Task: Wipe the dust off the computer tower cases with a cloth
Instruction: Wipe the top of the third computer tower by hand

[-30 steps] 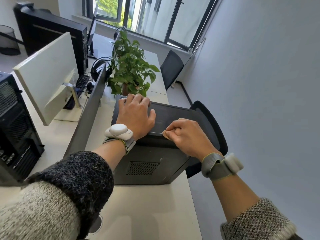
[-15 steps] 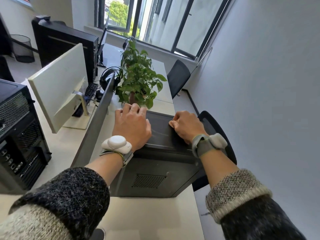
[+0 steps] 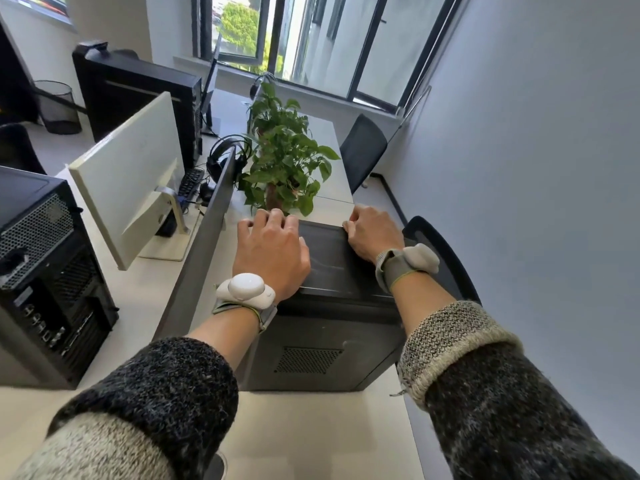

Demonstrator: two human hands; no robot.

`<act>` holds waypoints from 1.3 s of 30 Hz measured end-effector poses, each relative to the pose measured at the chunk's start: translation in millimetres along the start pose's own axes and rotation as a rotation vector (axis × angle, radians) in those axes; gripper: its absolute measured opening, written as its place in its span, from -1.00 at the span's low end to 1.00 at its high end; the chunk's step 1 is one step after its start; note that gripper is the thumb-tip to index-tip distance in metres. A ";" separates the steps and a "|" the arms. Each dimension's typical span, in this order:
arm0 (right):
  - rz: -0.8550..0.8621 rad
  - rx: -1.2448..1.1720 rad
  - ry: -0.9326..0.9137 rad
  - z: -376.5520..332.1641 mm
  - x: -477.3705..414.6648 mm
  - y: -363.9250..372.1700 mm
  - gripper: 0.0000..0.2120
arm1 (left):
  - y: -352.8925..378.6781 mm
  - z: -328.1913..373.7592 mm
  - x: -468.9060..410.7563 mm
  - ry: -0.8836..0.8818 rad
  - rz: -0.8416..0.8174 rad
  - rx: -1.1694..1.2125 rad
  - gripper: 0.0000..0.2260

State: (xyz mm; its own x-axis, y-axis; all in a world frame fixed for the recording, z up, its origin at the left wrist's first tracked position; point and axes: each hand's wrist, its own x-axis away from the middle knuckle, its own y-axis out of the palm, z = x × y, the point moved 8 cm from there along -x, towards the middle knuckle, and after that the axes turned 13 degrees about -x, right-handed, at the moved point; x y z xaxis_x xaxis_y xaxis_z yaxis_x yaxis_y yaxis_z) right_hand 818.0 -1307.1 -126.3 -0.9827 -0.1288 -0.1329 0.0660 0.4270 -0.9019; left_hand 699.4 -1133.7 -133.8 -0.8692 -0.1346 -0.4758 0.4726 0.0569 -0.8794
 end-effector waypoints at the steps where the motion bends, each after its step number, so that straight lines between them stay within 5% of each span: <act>1: 0.004 -0.011 -0.004 1.0 6.9 -1.7 -0.78 | 0.6 -0.1 0.0 -0.004 -0.004 0.003 -0.73; 9: -0.117 -0.183 -0.046 5.8 73.3 -20.9 -0.83 | -3.3 -2.4 -1.1 -0.025 -0.075 -0.011 -0.66; 20: -0.273 -0.119 -0.034 -1.1 90.2 -20.2 -0.88 | 9.1 -6.7 -1.7 -0.060 -0.087 0.012 -0.60; 30: -0.131 -0.001 -0.017 -15.2 -9.4 5.8 -0.84 | 11.7 -3.1 -3.0 -0.055 -0.081 -0.024 -0.61; 39: -0.124 -0.130 -0.120 -8.3 19.1 -3.6 -0.88 | 8.6 -2.3 -3.0 -0.062 -0.088 -0.066 -0.58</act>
State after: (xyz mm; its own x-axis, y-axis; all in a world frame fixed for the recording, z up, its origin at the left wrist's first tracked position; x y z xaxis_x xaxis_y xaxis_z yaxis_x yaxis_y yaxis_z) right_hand 797.5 -1303.7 -122.3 -0.9537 -0.2900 -0.0793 -0.0846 0.5119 -0.8548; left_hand 705.8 -1130.6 -140.0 -0.8951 -0.2032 -0.3967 0.3825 0.1070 -0.9178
